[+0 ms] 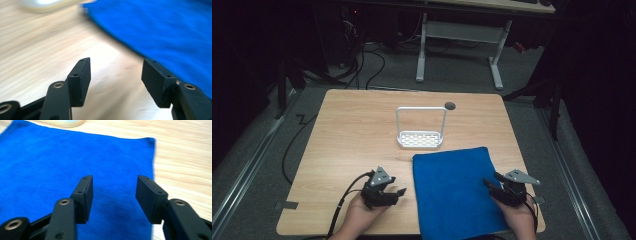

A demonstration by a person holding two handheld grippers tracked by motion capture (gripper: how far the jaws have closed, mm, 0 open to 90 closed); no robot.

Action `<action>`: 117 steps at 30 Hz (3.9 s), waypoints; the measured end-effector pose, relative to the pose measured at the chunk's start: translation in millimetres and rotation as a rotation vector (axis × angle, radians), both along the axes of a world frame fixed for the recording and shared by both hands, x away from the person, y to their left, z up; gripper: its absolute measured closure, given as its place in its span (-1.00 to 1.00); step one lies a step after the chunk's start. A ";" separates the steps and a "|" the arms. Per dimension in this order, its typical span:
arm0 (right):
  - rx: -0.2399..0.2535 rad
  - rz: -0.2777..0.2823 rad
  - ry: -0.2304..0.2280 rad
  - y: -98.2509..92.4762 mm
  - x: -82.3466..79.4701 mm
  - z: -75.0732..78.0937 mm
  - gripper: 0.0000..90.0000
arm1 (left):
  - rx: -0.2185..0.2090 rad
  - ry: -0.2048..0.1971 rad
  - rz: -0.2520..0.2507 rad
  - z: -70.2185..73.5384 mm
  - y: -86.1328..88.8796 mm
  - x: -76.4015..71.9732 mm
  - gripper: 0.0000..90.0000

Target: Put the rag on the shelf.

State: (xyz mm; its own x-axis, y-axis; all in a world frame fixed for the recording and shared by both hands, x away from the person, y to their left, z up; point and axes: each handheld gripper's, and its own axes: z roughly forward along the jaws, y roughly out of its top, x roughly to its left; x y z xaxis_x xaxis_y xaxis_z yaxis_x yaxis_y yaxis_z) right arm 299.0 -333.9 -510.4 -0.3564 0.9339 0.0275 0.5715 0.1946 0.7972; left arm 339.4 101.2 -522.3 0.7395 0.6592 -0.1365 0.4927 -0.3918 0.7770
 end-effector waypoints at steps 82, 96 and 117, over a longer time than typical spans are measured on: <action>-0.087 0.158 0.098 40.0 28.3 -15.6 1.00 | 0.045 0.043 -0.046 -9.3 7.7 -4.3 1.00; -0.088 0.326 0.108 87.9 11.3 -15.3 1.00 | 0.013 0.116 0.011 -8.1 60.1 -14.9 0.98; -0.107 0.327 0.101 86.1 8.3 -15.0 0.99 | 0.011 0.131 0.008 -7.5 67.4 -22.1 0.94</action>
